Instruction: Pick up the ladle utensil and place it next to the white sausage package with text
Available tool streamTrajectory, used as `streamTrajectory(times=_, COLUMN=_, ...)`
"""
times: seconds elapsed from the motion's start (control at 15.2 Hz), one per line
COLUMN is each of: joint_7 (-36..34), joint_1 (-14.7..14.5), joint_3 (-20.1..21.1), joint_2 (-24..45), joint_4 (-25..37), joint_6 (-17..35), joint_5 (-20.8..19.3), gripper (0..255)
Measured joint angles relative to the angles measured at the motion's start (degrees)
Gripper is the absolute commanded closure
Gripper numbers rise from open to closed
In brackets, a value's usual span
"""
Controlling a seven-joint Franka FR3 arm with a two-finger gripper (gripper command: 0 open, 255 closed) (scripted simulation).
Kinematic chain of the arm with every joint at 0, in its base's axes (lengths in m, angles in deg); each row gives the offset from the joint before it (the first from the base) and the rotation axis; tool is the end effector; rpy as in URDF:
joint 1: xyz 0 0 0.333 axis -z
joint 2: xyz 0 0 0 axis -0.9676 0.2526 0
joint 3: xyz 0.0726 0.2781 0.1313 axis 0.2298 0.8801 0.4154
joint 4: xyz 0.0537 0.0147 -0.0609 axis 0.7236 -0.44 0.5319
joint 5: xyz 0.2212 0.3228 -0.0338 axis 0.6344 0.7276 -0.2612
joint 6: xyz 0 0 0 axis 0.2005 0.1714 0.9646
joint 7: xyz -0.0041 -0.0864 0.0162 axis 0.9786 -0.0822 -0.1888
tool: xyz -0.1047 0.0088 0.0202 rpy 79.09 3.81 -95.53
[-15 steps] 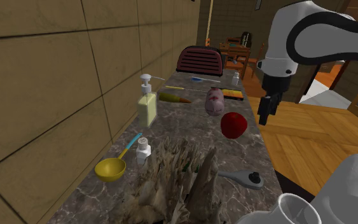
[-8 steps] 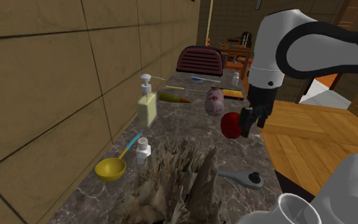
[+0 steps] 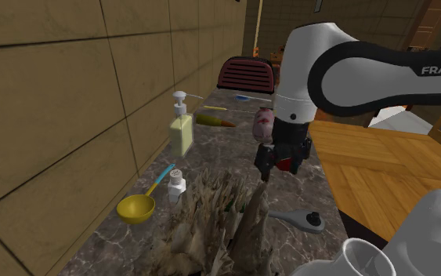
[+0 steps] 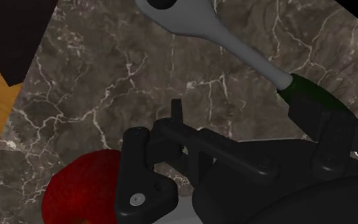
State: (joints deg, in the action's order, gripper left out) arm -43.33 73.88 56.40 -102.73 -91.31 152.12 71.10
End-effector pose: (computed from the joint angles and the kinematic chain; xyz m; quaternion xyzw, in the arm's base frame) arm 0.3204 0.1744 0.5127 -0.9914 0.1230 0.0386 0.0223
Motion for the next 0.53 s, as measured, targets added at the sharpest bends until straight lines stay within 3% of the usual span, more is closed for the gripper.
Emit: streamTrajectory(times=0.53, joint_7=-18.35, joint_1=2.52, joint_3=11.07, joint_2=12.93, joint_4=7.58, joint_6=10.31, joint_5=2.87, gripper=0)
